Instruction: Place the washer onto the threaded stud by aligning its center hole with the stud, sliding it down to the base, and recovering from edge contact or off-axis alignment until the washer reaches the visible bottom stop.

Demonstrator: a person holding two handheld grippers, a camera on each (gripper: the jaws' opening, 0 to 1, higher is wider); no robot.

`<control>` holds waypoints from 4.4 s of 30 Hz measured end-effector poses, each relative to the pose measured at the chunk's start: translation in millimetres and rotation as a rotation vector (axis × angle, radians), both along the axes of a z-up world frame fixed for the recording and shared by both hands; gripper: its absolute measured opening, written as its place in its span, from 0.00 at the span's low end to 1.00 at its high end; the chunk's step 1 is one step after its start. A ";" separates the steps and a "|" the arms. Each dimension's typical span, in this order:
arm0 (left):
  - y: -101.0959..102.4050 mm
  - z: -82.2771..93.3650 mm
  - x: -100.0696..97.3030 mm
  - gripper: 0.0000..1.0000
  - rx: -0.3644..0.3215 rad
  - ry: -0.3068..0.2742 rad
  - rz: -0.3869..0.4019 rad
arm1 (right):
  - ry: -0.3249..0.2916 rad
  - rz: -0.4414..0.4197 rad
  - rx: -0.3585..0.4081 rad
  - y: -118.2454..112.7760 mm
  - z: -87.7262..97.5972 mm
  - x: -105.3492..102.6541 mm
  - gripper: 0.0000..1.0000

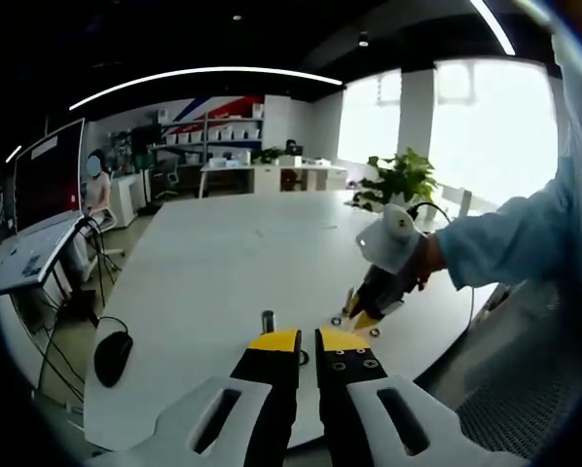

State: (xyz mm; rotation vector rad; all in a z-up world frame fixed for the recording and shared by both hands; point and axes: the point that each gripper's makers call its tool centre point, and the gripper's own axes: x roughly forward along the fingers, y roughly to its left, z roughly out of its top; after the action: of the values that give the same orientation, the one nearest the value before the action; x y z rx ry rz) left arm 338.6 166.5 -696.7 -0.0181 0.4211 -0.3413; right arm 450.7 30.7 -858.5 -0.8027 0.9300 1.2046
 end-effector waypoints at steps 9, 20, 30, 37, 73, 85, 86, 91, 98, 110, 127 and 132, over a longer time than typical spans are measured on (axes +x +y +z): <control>0.0 0.3 -0.2 0.04 0.000 -0.002 0.000 | 0.024 -0.015 -0.007 -11.5 1.0 -3.8 0.17; -0.1 0.3 -0.3 0.04 0.000 -0.003 0.000 | 0.078 -0.010 -0.044 -27.2 -11.0 -23.0 0.18; 0.3 0.6 0.0 0.04 -0.002 -0.005 0.002 | 0.082 -0.033 -0.068 -37.0 -19.2 -25.2 0.21; 0.3 0.3 0.0 0.04 -0.001 -0.003 0.002 | 0.059 -0.034 -0.070 -35.2 -19.4 -22.1 0.16; -0.4 -0.4 0.0 0.04 0.002 0.002 -0.003 | -0.018 -0.070 -0.005 -35.3 17.7 1.0 0.15; -0.6 0.0 -0.1 0.04 0.002 -0.001 -0.004 | -0.054 -0.060 0.023 -27.5 38.3 11.4 0.15; -0.5 0.1 0.0 0.04 0.001 -0.001 -0.004 | -0.057 -0.060 0.024 -27.0 39.3 12.0 0.15; -0.1 0.4 0.0 0.04 -0.001 -0.003 -0.002 | -0.072 -0.047 0.029 -22.4 45.8 14.3 0.15; 0.4 0.6 0.2 0.04 -0.002 -0.005 0.001 | -0.069 -0.046 0.059 -13.1 56.8 18.1 0.15; 0.6 0.4 0.1 0.04 -0.001 -0.005 0.003 | -0.089 -0.030 0.034 -8.6 52.7 27.7 0.15; 0.5 0.2 0.0 0.04 0.001 -0.002 0.003 | -0.085 -0.034 0.021 -6.0 43.2 34.6 0.15; 0.7 0.2 0.1 0.04 0.000 -0.002 0.004 | -0.088 -0.034 0.019 -5.1 42.0 36.2 0.14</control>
State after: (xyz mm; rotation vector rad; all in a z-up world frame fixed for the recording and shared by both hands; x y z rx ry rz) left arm 338.6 167.2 -696.5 -0.0183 0.4193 -0.3374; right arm 486.9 25.6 -816.5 -0.8154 0.8562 1.1381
